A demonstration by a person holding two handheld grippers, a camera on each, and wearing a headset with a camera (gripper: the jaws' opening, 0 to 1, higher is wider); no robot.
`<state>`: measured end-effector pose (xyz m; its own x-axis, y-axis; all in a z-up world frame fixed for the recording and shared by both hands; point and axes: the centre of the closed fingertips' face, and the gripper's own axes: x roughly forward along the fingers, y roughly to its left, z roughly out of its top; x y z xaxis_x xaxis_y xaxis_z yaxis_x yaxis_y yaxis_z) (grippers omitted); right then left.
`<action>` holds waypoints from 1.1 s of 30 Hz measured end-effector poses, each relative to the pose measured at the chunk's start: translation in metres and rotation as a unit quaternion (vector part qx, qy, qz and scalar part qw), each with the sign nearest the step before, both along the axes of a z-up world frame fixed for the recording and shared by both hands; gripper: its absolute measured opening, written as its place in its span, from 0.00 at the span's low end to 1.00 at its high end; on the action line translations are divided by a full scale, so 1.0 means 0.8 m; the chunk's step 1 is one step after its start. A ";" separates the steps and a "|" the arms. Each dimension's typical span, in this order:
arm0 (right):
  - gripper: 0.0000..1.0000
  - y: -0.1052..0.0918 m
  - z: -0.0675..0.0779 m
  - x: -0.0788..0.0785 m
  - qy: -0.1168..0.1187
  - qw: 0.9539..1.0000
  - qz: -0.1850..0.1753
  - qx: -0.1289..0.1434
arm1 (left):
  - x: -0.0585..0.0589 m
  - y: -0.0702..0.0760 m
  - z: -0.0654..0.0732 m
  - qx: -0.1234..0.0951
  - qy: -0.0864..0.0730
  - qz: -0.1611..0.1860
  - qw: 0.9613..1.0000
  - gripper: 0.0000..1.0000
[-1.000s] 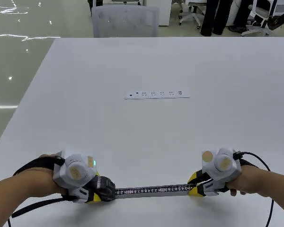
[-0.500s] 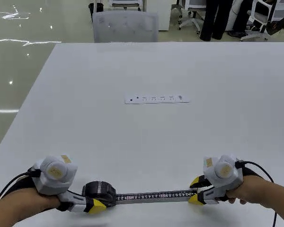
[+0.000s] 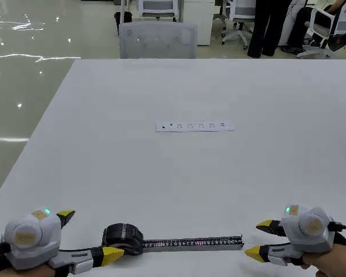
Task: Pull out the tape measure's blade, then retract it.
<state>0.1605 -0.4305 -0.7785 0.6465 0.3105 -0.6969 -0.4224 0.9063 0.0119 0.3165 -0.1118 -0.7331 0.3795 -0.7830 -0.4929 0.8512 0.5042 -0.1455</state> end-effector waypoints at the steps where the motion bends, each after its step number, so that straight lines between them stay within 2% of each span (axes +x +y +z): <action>1: 0.48 -0.003 0.003 -0.002 -0.006 1.000 -0.008 -0.002 | -0.003 0.002 0.001 -0.013 0.011 0.009 1.000 1.00; 3: 0.50 -0.008 0.009 -0.011 -0.022 0.999 -0.003 -0.026 | -0.005 0.016 -0.005 0.000 0.021 0.028 0.999 1.00; 4: 0.50 -0.005 0.009 -0.020 -0.017 1.000 -0.001 -0.023 | -0.006 0.026 -0.011 0.013 0.028 0.042 0.999 1.00; 5: 0.50 -0.005 0.009 -0.025 -0.017 1.000 -0.002 -0.023 | -0.006 0.029 -0.012 0.012 0.027 0.046 0.999 1.00; 7: 0.54 -0.006 0.010 -0.035 -0.027 0.999 -0.007 -0.027 | -0.006 0.049 -0.021 0.041 0.029 0.064 0.997 1.00; 8: 0.57 -0.005 0.012 -0.038 -0.035 0.999 -0.007 -0.027 | -0.009 0.049 -0.015 0.027 0.032 0.062 0.997 1.00; 9: 0.60 -0.001 0.016 -0.045 -0.038 0.999 -0.006 -0.023 | -0.013 0.049 -0.005 0.002 0.027 0.059 0.998 1.00; 12: 0.66 -0.002 0.019 -0.058 -0.035 0.999 -0.023 -0.028 | -0.021 0.060 0.000 0.003 0.030 0.062 0.998 1.00; 14: 0.68 0.001 0.027 -0.061 -0.048 0.998 -0.038 -0.016 | -0.024 0.060 0.013 -0.015 0.013 0.066 0.998 1.00; 15: 0.70 0.001 0.031 -0.063 -0.053 0.997 -0.048 -0.008 | -0.026 0.063 0.018 -0.017 0.005 0.068 0.998 1.00; 17: 0.81 -0.009 0.030 -0.070 -0.043 0.995 -0.083 -0.021 | -0.033 0.065 0.025 -0.016 -0.007 0.066 0.998 1.00; 18: 0.86 -0.011 0.030 -0.072 -0.042 0.995 -0.090 -0.023 | -0.031 0.068 0.026 -0.009 -0.017 0.066 0.998 1.00; 19: 0.91 -0.015 0.030 -0.075 -0.039 0.994 -0.103 -0.026 | -0.029 0.075 0.026 0.016 -0.038 0.067 0.997 1.00; 20: 0.94 -0.014 0.029 -0.077 -0.036 0.993 -0.107 -0.024 | -0.028 0.077 0.027 0.023 -0.045 0.070 0.996 1.00; 21: 0.97 -0.011 0.029 -0.078 -0.040 0.994 -0.104 -0.020 | -0.029 0.077 0.030 0.016 -0.046 0.072 0.996 1.00; 23: 1.00 -0.005 0.033 -0.079 -0.062 0.994 -0.090 -0.026 | -0.026 0.073 0.043 -0.018 -0.053 0.079 0.995 1.00; 24: 1.00 -0.006 0.040 -0.076 -0.089 0.992 -0.072 -0.058 | -0.024 0.072 0.050 -0.026 -0.070 0.075 0.994 1.00; 25: 1.00 -0.006 0.041 -0.078 -0.093 0.991 -0.067 -0.071 | -0.023 0.071 0.057 -0.032 -0.086 0.071 0.993 1.00; 26: 1.00 -0.001 0.038 -0.081 -0.082 0.992 -0.072 -0.058 | -0.026 0.070 0.056 -0.031 -0.080 0.066 0.994 1.00; 28: 1.00 0.002 0.040 -0.080 -0.080 0.993 -0.078 -0.041 | -0.025 0.070 0.055 -0.025 -0.079 0.063 0.995 1.00; 29: 1.00 -0.002 0.039 -0.082 -0.076 0.992 -0.085 -0.044 | -0.028 0.067 0.059 -0.037 -0.077 0.057 0.995 1.00; 30: 1.00 -0.008 0.037 -0.085 -0.068 0.991 -0.098 -0.051 | -0.028 0.066 0.058 -0.039 -0.073 0.054 0.995 1.00; 31: 1.00 -0.007 0.038 -0.086 -0.065 0.992 -0.099 -0.047 | -0.031 0.065 0.056 -0.035 -0.066 0.051 0.996 1.00; 32: 1.00 -0.010 0.038 -0.086 -0.062 0.991 -0.106 -0.043 | -0.036 0.067 0.044 -0.011 -0.049 0.042 0.998 1.00; 33: 1.00 -0.012 0.039 -0.086 -0.066 0.991 -0.107 -0.047 | -0.037 0.065 0.042 -0.011 -0.050 0.036 0.998 1.00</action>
<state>0.0914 -0.4402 -0.7472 0.7773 0.0937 -0.6221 -0.2127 0.9698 -0.1197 0.2868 -0.0598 -0.6996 0.4819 -0.7614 -0.4337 0.8232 0.5630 -0.0736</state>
